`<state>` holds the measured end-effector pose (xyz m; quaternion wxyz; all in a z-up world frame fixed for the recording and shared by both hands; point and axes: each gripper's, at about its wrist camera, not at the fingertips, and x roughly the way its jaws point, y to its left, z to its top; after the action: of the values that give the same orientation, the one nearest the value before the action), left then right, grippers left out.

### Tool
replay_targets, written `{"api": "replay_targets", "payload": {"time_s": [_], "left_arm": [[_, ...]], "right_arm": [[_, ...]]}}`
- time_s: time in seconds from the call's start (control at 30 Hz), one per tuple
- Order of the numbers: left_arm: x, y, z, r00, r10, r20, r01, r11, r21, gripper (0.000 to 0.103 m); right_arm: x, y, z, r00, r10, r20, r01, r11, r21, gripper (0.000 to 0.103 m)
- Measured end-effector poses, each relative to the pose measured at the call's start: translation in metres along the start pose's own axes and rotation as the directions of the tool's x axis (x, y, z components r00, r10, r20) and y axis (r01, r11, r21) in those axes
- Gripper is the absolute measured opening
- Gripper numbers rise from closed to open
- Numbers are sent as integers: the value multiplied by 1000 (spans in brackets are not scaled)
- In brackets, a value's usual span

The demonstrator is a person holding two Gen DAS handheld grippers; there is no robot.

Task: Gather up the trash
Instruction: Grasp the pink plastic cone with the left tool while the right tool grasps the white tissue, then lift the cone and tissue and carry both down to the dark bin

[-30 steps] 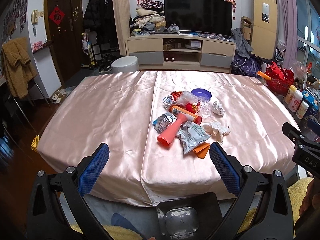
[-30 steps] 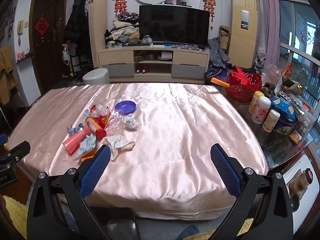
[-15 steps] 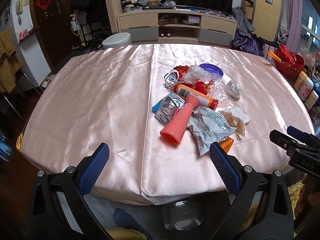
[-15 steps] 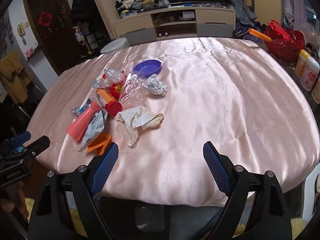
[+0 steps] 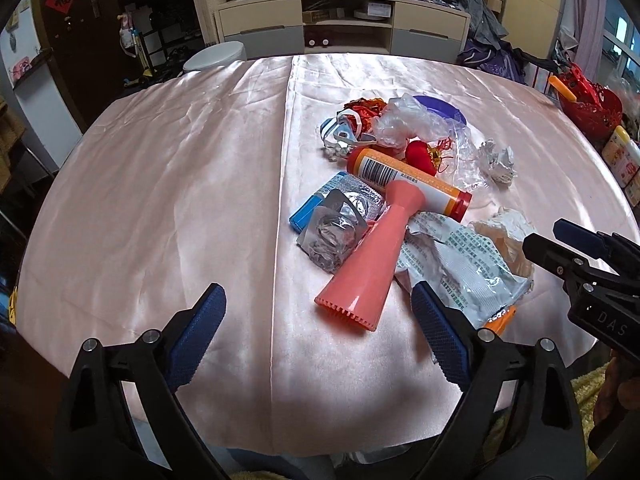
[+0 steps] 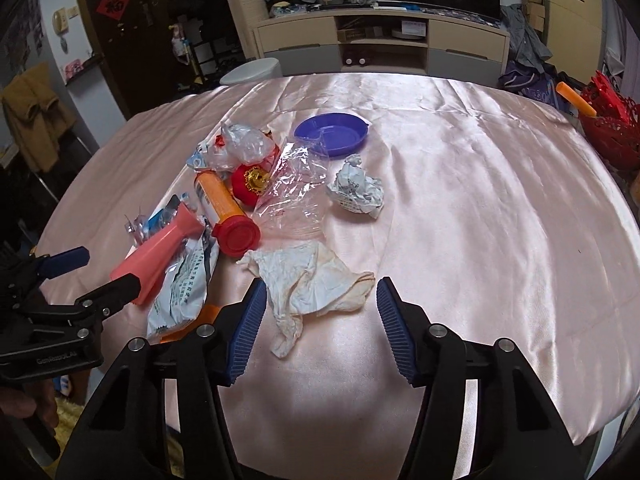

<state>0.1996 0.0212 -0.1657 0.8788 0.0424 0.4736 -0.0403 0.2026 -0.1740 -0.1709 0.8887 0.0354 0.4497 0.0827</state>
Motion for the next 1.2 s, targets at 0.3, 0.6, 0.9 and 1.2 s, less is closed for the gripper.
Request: {"api": "replay_targets", "payload": {"time_s": [0.3,0.6,0.9,1.2], "left_arm": [[27,-3,1,996,-82,-34,82,997,3,55],[18,-4,0,997,-81,-5,81,997,4,38],[-43,-1,6,991,-60,120,63,998,-17,36],[-125,-15,-8,964,-73,255,73,997,8,34]], "right_arm": [[23,-4,0,1000,10,-28,-10,1000,7,36],[15,-10,-1,999,33,-29,-33,999,12,16],[-34,-8,5,998,23,57,-24,1000,11,15],[-111,1,-7,985,34,168,-35,999,2,15]]}}
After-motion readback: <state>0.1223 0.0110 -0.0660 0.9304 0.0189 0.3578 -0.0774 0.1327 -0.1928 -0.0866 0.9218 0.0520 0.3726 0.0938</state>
